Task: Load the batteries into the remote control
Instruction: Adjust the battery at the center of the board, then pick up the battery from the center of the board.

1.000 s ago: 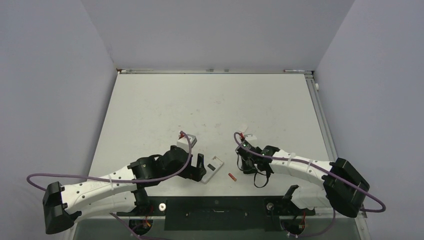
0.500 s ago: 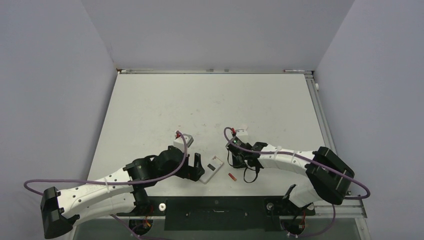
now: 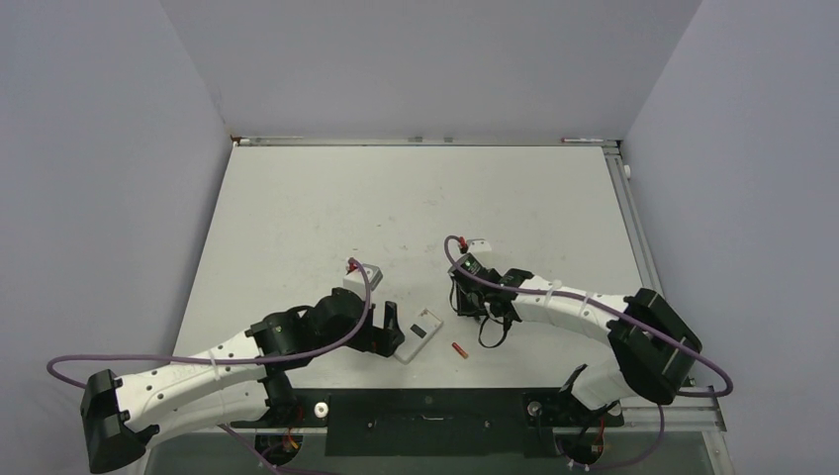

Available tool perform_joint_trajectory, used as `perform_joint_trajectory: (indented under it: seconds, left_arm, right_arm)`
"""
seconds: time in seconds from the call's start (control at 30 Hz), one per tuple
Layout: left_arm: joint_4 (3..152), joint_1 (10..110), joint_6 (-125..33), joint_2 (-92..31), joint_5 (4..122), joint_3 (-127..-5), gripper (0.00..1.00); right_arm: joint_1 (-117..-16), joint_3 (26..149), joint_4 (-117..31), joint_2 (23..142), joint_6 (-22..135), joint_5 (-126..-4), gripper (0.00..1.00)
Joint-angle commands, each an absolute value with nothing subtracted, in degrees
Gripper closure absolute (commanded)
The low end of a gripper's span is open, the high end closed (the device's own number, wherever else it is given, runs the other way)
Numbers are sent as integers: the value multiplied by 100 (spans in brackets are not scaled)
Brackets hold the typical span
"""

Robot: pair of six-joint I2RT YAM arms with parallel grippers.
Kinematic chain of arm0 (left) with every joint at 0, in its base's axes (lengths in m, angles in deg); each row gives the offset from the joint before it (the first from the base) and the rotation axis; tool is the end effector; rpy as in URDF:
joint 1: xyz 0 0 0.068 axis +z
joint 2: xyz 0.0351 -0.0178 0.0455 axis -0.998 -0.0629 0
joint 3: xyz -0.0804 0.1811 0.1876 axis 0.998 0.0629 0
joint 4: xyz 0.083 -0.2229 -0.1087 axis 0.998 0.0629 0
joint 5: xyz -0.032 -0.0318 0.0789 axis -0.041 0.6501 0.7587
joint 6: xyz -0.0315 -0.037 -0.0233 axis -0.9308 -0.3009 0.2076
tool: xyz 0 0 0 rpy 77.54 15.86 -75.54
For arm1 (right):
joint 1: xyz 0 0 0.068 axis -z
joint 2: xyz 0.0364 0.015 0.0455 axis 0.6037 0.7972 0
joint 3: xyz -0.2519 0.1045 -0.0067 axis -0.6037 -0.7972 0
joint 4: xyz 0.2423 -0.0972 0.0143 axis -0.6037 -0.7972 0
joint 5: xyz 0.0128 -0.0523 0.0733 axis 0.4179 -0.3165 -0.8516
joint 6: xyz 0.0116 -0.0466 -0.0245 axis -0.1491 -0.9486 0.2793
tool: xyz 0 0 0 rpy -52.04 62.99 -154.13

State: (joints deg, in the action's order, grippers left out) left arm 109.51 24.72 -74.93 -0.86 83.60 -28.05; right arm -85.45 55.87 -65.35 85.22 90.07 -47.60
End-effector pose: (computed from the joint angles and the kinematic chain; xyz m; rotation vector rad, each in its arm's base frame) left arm 0.0874 -0.1465 0.2389 0.3284 2.3510 -0.6674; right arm 0.1824 0.1954 0.1677 -0.1213 2.6686 0.2777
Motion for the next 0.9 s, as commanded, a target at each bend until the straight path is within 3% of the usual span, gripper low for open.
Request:
perform_joint_trajectory:
  seconds: [0.0, 0.13, 0.33, 0.53, 0.87]
  left_arm:
    - [10730, 2544, -7563, -143, 8362, -2792, 3]
    - [10566, 2587, -7586, -251, 8298, -2720, 3]
    - [10154, 2827, -7826, -544, 8061, -2624, 3]
    - [9761, 3278, -7864, -766, 7691, -2584, 2]
    - [9244, 3727, -7847, -1250, 7144, -2647, 0]
  right_arm:
    - [-8539, 5927, -6826, 7729, 8683, -4601, 67]
    - [-8511, 5901, -7288, 7428, 8542, -4387, 57]
    - [-8433, 5452, -7291, 7426, 8497, -4538, 56]
    - [-8404, 5161, -6872, 7730, 8427, -4839, 57]
    - [-8406, 5032, -6680, 8234, 8269, -4975, 68]
